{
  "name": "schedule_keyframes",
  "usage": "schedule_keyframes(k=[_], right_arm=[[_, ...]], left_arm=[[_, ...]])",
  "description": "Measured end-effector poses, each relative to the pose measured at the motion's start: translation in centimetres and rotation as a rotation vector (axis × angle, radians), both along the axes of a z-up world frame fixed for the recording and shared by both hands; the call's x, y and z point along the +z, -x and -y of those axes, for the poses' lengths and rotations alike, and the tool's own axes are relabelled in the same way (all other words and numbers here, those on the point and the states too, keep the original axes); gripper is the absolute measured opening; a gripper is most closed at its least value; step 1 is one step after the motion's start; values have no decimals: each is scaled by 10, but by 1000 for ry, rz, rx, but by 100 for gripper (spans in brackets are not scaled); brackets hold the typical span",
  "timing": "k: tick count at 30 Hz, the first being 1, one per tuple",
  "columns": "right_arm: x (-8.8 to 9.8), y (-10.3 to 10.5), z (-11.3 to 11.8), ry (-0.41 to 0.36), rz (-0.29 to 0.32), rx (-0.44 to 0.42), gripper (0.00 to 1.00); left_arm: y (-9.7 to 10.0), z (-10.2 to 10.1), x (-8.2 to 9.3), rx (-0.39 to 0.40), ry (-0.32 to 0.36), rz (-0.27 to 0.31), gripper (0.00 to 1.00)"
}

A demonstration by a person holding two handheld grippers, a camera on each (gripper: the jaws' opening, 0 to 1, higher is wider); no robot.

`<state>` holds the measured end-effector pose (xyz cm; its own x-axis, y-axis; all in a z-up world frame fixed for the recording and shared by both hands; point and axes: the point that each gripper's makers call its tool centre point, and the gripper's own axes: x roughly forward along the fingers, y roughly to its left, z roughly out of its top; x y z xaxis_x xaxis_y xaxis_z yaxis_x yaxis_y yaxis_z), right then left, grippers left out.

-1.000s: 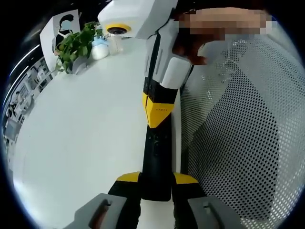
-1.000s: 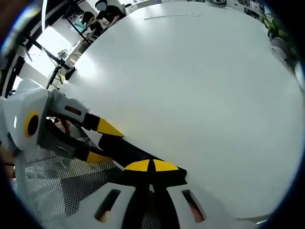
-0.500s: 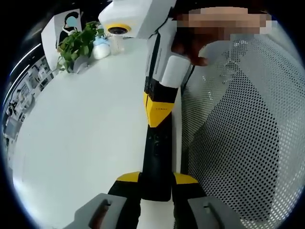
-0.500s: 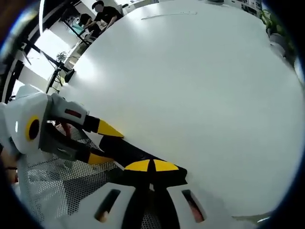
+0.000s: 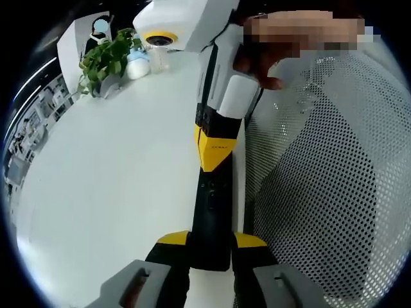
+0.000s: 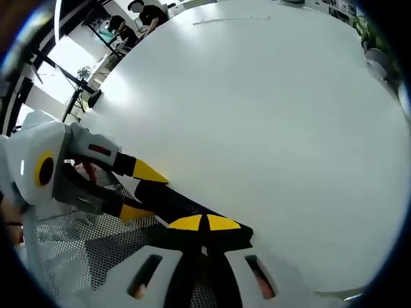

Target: Press the specified remote control buttons in sequence, fully releasing each button before pressing the next.

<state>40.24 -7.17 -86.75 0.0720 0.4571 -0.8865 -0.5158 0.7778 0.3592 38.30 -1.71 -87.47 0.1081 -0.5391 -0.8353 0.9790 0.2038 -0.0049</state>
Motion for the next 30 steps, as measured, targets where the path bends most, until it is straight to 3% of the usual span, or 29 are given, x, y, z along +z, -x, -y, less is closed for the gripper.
schedule_keyframes(k=[17, 30], right_arm=[[2, 7, -3, 26, 21, 86, 0], [2, 14, -4, 31, -2, 108, 0]], left_arm=[[0, 0, 0, 1, 2, 1, 24], [0, 1, 0, 2, 6, 0, 25]])
